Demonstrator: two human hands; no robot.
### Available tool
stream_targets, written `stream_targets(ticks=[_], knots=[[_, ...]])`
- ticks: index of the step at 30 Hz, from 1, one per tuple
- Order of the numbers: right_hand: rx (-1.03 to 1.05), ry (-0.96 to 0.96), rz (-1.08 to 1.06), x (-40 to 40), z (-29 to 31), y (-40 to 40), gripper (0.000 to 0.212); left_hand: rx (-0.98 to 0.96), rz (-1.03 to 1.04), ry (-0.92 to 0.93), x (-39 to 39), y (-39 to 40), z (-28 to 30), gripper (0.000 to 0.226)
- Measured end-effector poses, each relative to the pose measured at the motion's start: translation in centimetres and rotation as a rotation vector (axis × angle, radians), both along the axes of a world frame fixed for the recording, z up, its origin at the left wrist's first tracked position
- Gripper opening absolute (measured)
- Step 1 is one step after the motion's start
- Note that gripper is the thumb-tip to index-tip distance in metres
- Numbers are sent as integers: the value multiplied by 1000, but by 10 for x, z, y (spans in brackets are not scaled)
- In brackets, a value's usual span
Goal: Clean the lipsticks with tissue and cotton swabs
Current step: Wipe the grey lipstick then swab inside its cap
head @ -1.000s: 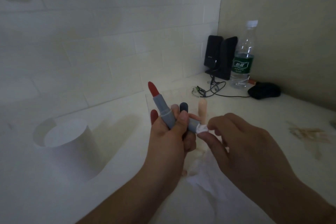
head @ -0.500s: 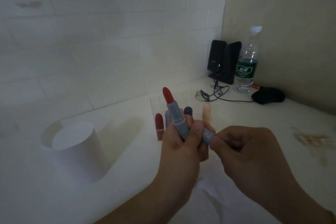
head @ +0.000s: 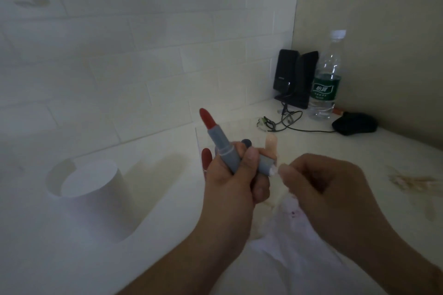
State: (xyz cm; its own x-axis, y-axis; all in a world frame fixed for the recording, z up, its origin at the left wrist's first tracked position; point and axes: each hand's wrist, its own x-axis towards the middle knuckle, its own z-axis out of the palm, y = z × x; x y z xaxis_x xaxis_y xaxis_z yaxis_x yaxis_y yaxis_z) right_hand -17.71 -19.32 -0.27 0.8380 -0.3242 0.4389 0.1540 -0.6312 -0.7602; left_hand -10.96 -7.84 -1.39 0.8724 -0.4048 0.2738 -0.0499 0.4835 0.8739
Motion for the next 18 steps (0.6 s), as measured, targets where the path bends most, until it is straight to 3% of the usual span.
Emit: stream_targets(ticks=[2, 6, 9, 13, 18], knots=[[-359, -164, -36, -4, -3, -4, 17, -1, -17, 52, -1, 3, 2, 28], [-656, -232, -65, -2, -5, -5, 21, 21, -45, 92, -1, 3, -1, 35], [-818, -263, -90, 0, -8, -3, 24, 20, -14, 116, -1, 2, -3, 17], [-1053, -298, -125, 3, -10, 0, 15, 66, 21, 69, -1, 3, -4, 17], [-1085, -262, -129, 5, -16, 6, 12, 147, 68, 72, 1, 4, -8, 16]])
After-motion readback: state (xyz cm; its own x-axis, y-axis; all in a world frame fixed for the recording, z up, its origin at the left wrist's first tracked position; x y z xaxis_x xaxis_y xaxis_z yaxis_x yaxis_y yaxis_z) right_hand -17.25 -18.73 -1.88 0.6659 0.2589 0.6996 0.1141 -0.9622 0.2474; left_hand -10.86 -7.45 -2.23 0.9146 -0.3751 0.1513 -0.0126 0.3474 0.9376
